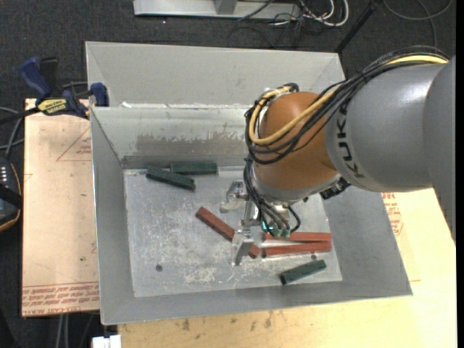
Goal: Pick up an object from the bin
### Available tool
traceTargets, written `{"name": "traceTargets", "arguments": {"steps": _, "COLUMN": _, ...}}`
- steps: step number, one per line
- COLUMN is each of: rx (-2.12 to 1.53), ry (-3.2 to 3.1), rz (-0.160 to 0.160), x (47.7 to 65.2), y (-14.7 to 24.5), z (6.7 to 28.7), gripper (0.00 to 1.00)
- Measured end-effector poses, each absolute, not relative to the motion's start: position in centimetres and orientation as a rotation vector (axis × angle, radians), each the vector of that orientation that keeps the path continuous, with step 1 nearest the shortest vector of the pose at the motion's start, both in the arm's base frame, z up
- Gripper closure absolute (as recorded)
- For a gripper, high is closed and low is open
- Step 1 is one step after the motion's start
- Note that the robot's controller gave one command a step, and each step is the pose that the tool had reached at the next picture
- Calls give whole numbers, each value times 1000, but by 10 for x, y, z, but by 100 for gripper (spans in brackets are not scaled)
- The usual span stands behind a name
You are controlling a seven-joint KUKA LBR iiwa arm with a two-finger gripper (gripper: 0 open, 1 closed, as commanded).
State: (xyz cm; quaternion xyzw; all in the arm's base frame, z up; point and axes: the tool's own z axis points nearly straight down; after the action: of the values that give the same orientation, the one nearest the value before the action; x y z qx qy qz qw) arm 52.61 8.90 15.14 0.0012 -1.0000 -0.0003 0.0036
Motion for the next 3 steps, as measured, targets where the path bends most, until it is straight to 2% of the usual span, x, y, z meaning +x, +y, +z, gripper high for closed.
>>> {"name": "traceTargets", "arguments": {"steps": 1, "rx": 0, "ry": -3141, "rz": -2, "x": 528, "y": 89, "z": 155, "gripper": 0}}
{"name": "traceTargets", "arguments": {"steps": 2, "rx": -116, "ry": -3163, "rz": -9, "x": 538, "y": 59, "z": 79, "gripper": 100}}
{"name": "traceTargets", "arguments": {"steps": 3, "rx": -116, "ry": -3163, "rz": -9, "x": 538, "y": 59, "z": 79, "gripper": 100}}
